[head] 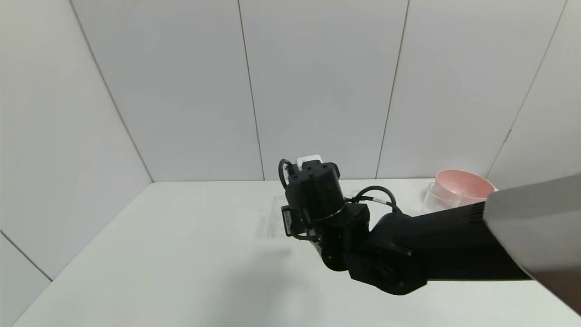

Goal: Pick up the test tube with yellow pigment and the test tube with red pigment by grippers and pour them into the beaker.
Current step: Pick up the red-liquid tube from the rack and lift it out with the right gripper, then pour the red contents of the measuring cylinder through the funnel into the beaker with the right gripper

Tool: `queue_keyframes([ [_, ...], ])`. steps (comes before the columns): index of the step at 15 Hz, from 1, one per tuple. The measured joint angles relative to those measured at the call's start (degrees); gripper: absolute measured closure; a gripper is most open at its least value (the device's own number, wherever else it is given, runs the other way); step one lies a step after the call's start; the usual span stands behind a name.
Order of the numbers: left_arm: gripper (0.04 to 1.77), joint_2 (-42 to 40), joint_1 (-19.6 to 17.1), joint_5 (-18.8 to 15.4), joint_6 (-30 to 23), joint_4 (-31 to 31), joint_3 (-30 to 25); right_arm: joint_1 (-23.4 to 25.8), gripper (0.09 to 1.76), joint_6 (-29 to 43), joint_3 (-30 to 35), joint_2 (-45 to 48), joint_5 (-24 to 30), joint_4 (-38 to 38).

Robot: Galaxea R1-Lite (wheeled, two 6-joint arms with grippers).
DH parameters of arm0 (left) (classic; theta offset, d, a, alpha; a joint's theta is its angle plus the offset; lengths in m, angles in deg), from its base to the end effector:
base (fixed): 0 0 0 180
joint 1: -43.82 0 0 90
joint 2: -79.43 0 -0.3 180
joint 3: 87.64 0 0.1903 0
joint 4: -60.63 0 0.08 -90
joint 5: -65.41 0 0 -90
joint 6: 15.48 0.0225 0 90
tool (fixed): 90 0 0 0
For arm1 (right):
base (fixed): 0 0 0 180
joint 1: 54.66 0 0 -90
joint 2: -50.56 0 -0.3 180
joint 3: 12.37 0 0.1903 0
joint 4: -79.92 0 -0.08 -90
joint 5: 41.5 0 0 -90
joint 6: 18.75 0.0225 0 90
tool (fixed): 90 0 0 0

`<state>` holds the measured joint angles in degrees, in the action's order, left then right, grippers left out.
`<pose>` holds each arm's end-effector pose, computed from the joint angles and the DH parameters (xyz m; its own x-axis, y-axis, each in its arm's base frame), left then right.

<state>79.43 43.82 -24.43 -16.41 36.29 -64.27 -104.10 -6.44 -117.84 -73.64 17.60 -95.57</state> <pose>-0.0228 0.0001 0.0738 0.9999 0.0028 -0.0169 -0.0031 0.9999 -0.0162 0.2949 0.3268 0.1478 0.9028 0.2651 -0.3386 -0.2824 0.9593 -0.0021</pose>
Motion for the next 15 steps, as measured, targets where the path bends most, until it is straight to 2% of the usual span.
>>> queue_keyframes([
  [4,0.09,0.0,0.0,0.0,-0.02,-0.02,0.0,1.21,1.35,-1.83,16.15,10.23,6.94,-5.74],
  [6,0.09,0.0,0.0,0.0,-0.02,-0.02,0.0,3.58,1.35,-3.12,23.64,15.74,11.64,-7.8],
  [11,0.09,0.0,0.0,0.0,-0.02,0.0,0.0,17.23,1.35,-7.23,33.71,26.34,27.0,-8.31],
  [15,0.09,0.0,0.0,0.0,-0.02,-0.02,0.0,30.21,1.35,-11.89,36.16,30.76,40.78,-7.19],
])
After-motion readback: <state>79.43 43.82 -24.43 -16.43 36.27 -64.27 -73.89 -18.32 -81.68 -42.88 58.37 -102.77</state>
